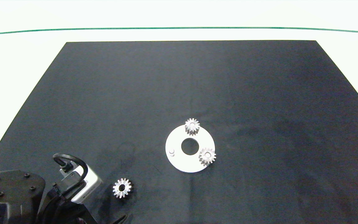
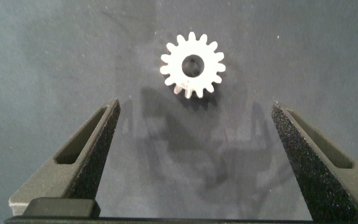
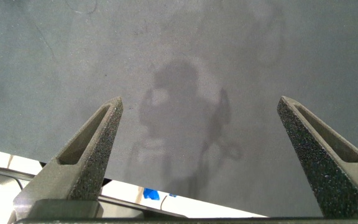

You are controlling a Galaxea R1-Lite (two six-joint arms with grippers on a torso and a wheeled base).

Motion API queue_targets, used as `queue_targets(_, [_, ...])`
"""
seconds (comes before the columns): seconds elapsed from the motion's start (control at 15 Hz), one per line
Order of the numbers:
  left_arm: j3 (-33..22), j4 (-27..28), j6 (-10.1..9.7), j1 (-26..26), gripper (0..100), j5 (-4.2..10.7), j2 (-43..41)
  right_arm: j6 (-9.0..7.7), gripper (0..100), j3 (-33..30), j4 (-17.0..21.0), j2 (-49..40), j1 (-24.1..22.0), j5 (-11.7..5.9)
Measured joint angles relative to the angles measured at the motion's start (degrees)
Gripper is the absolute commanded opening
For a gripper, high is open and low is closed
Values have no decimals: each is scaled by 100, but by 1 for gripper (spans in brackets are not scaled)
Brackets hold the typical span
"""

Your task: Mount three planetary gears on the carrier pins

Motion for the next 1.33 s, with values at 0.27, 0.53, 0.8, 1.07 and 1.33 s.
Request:
queue_targets(0.27, [-1,-311,-39,4,100,10,83,2,100,50,-7,-7,5,5])
queue_targets(0.53, [35,-490,-100,-5,100,10,262,11,100,60,-7,-9,5,5])
queue_targets(0.8, [77,-617,-113,-16,100,10,400,11,100,57,-7,-16,5,5])
queue_targets(1.07, [88,-992,-117,-27,100,10,612,11,100,57,-7,-18,5,2])
queue_targets(1.33, [101,-1047,-113,-33,100,11,768,11,100,52,-7,-18,5,5])
